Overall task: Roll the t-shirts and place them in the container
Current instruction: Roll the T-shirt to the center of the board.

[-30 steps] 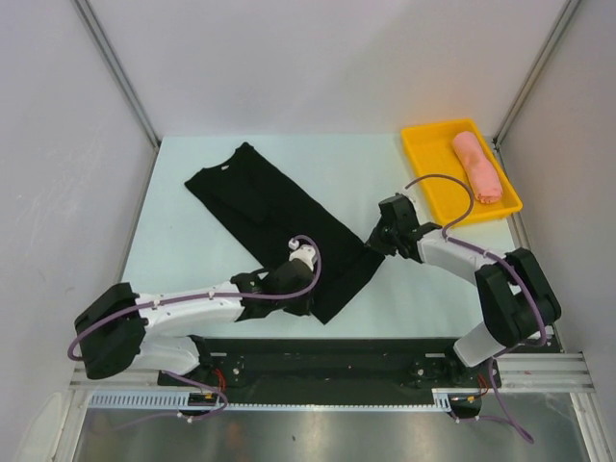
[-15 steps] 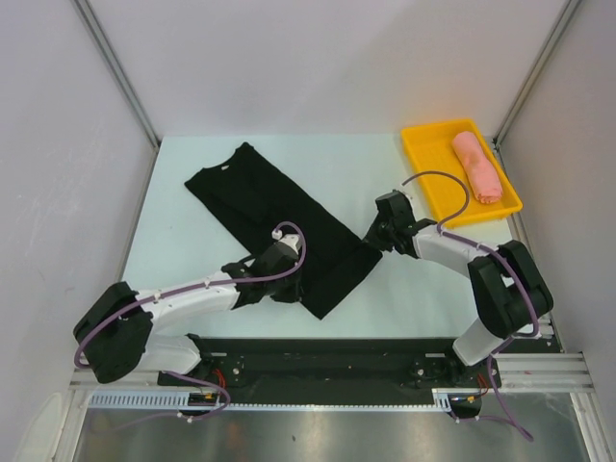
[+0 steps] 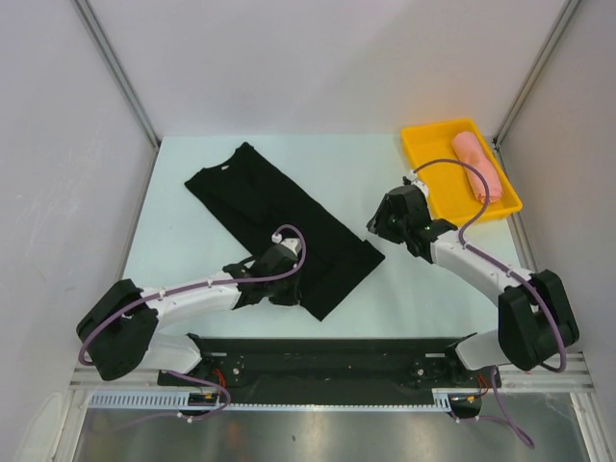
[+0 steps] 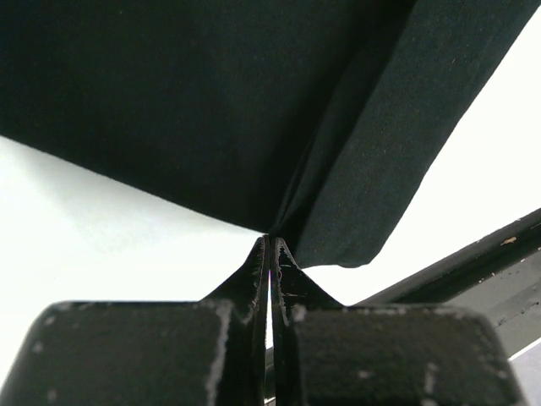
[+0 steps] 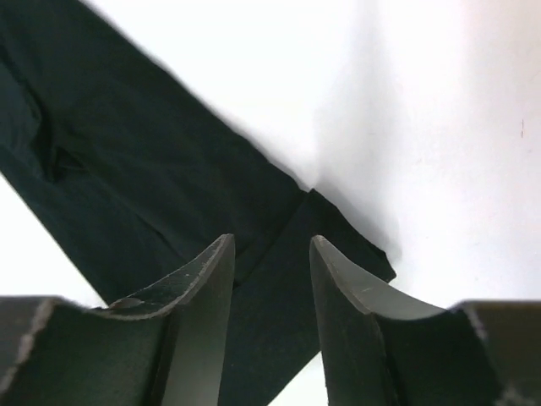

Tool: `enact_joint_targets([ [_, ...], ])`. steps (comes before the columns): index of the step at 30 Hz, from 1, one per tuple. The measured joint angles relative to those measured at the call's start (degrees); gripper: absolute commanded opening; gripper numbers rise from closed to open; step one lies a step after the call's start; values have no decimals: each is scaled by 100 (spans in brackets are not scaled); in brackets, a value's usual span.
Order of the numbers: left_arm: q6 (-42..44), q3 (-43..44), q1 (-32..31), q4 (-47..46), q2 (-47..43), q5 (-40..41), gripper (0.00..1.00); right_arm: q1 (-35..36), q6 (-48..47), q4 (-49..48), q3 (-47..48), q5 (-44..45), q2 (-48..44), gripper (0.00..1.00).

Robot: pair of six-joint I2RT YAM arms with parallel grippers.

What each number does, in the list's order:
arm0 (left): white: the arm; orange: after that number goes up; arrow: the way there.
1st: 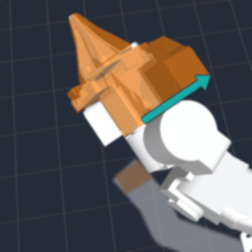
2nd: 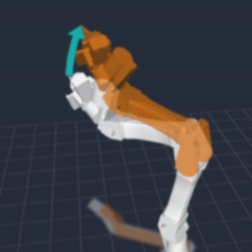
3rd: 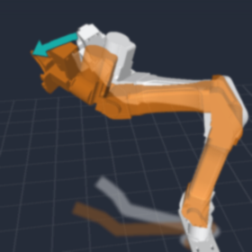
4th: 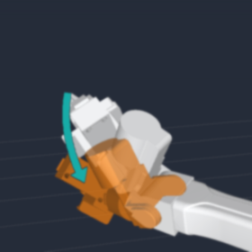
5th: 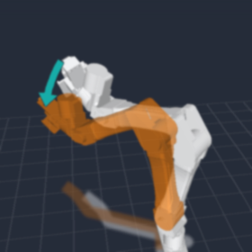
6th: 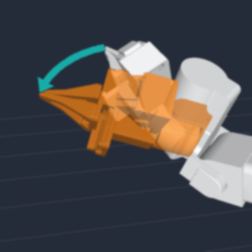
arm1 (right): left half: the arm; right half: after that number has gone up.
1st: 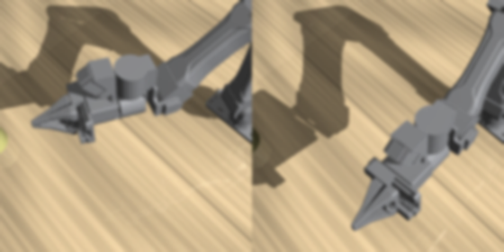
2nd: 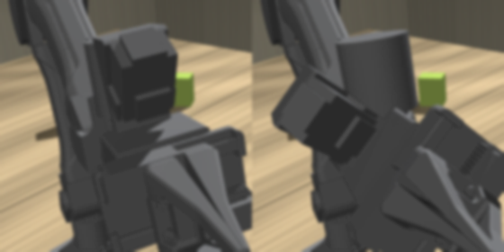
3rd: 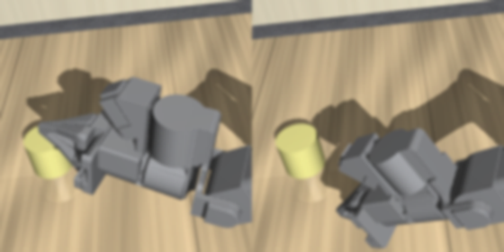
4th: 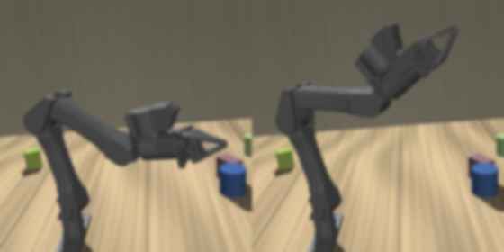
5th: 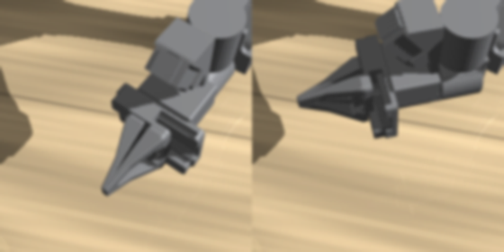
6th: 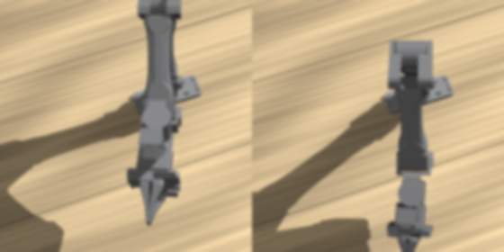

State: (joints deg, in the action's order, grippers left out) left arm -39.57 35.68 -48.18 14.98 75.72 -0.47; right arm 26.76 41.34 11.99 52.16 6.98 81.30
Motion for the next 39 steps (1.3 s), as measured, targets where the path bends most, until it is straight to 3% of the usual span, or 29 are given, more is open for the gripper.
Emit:
enact_joint_targets([
  [7,-4,-68,7,-7,-74,2,0,426,-243,0,-85,94,-79,27],
  [13,-13,-195,7,-35,-127,4,0,1298,-251,-44,-173,208,365,27],
  [17,-44,-201,15,-33,-136,4,1,1445,-247,-96,-293,227,634,27],
  [19,-46,-208,26,-28,-170,4,7,1419,-254,-138,-310,254,765,28],
  [20,-44,-208,33,-28,-197,4,17,1392,-262,-168,-319,254,824,31],
  [22,-9,-199,44,28,-284,31,23,1344,-278,-208,-339,225,868,34],
  [25,96,-63,50,402,-511,160,41,1231,-354,-251,-350,210,802,35],
  [28,186,291,39,752,-800,273,40,1032,-417,-254,-352,138,575,32],
  [32,221,979,-79,728,-848,275,27,597,-507,-350,-352,-68,345,27],
  [34,243,1368,-199,586,-560,234,20,387,-522,-389,-352,-205,345,25],
  [39,254,2009,-420,17,723,70,15,118,-514,-415,-363,-544,345,24],
])
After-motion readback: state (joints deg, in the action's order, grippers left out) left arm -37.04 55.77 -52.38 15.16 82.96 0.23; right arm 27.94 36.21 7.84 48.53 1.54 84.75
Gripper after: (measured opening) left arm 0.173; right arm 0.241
